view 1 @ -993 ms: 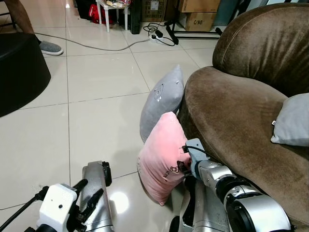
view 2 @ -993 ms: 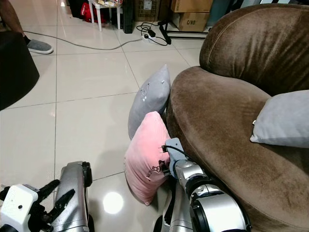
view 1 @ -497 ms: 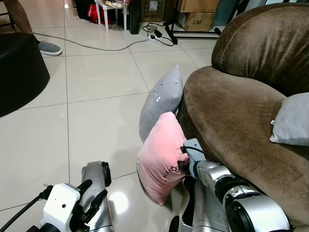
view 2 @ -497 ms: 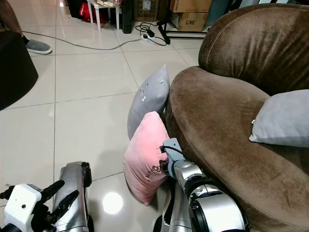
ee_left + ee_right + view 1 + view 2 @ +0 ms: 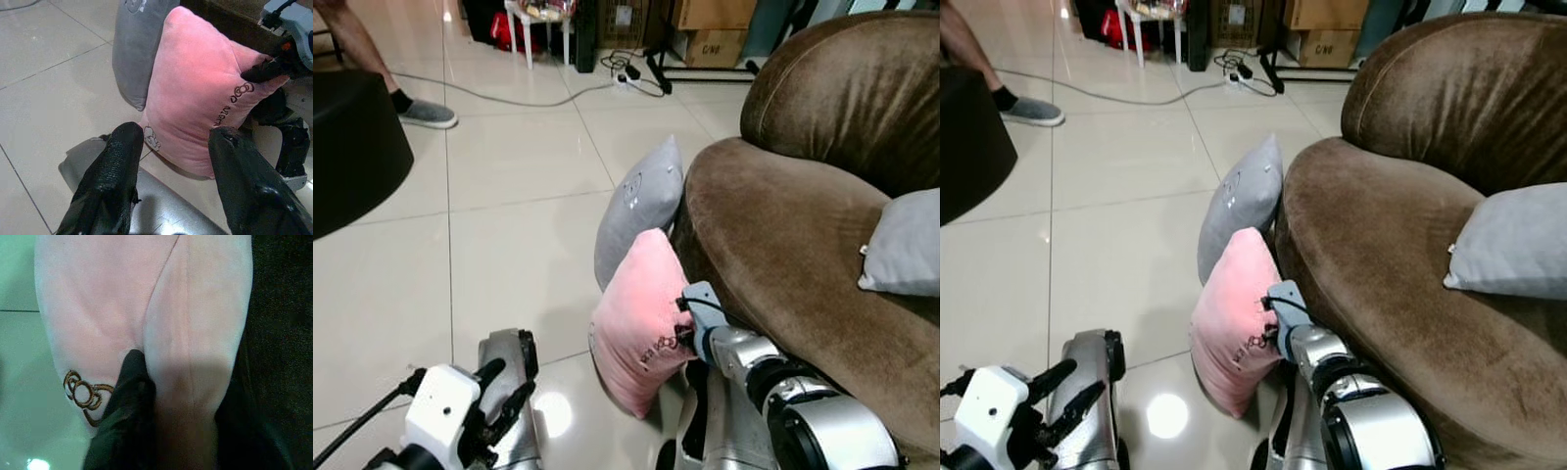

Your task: Move the pillow to the sofa from floor

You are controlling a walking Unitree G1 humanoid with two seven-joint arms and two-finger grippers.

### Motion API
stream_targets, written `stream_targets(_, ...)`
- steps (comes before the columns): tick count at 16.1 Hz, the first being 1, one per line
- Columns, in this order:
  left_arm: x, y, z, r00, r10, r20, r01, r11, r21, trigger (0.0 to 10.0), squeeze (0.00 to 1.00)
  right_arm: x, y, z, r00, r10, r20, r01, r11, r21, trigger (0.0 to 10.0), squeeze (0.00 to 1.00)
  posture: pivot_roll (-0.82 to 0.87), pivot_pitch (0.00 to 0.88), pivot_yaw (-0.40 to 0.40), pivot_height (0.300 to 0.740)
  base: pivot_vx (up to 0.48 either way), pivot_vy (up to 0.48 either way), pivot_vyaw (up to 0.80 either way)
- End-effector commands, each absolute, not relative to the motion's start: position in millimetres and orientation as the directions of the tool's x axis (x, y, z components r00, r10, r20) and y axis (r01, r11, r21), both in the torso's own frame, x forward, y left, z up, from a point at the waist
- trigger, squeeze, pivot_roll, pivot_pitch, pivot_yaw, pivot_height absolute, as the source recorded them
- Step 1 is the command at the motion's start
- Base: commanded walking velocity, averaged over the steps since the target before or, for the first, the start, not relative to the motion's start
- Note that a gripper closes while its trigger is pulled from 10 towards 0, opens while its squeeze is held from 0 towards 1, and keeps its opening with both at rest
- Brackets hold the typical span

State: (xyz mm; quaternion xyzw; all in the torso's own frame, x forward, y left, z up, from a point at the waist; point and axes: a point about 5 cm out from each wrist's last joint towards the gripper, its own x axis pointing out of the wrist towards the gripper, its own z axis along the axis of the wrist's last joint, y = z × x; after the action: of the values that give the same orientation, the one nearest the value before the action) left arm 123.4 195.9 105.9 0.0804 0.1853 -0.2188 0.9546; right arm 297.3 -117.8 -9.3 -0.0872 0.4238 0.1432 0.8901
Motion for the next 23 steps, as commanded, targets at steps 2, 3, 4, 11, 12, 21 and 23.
stream_targets(2,129,192,101,0.829,-0.405,-0.387,0.459,0.886,0.056,10.0,0.00,292,-129,-14,0.586,0.161,-0.794,-0.303,0.953,-0.030,0.0,0.00,0.09,0.015,-0.136,0.426,0.000,0.000,0.00)
stream_targets(3,130,193,101,0.832,-0.400,-0.385,0.455,0.889,0.059,10.0,0.00,292,-129,-15,0.583,0.165,-0.795,-0.313,0.949,-0.033,0.0,0.00,0.09,0.011,-0.134,0.426,0.000,0.000,0.00)
stream_targets(4,131,192,100,0.833,-0.397,-0.386,0.452,0.890,0.060,10.0,0.00,292,-129,-15,0.581,0.167,-0.797,-0.323,0.946,-0.038,0.0,0.00,0.09,0.001,-0.130,0.426,0.000,0.000,0.00)
stream_targets(11,151,193,109,0.886,-0.341,-0.315,0.391,0.914,0.108,10.0,0.00,321,-115,19,0.667,0.363,-0.651,-0.342,0.925,0.165,0.0,0.00,0.08,0.000,-0.142,0.426,0.000,0.000,0.00)
stream_targets(12,158,196,112,0.906,-0.310,-0.288,0.356,0.926,0.123,10.0,0.00,327,-116,28,0.682,0.402,-0.611,-0.343,0.913,0.219,0.0,0.00,0.08,0.000,-0.138,0.426,0.000,0.000,0.00)
stream_targets(21,208,211,137,0.998,0.028,-0.051,-0.018,0.981,0.194,10.0,0.00,285,-140,97,0.847,0.477,-0.234,-0.363,0.842,0.400,10.0,0.00,0.04,0.000,-0.094,0.426,0.000,0.000,0.00)
stream_targets(23,211,211,150,0.999,0.037,0.003,-0.037,0.971,0.237,10.0,0.00,288,-139,157,0.896,0.443,0.004,-0.413,0.832,0.370,10.0,0.00,0.03,0.000,-0.084,0.426,0.000,0.000,0.00)
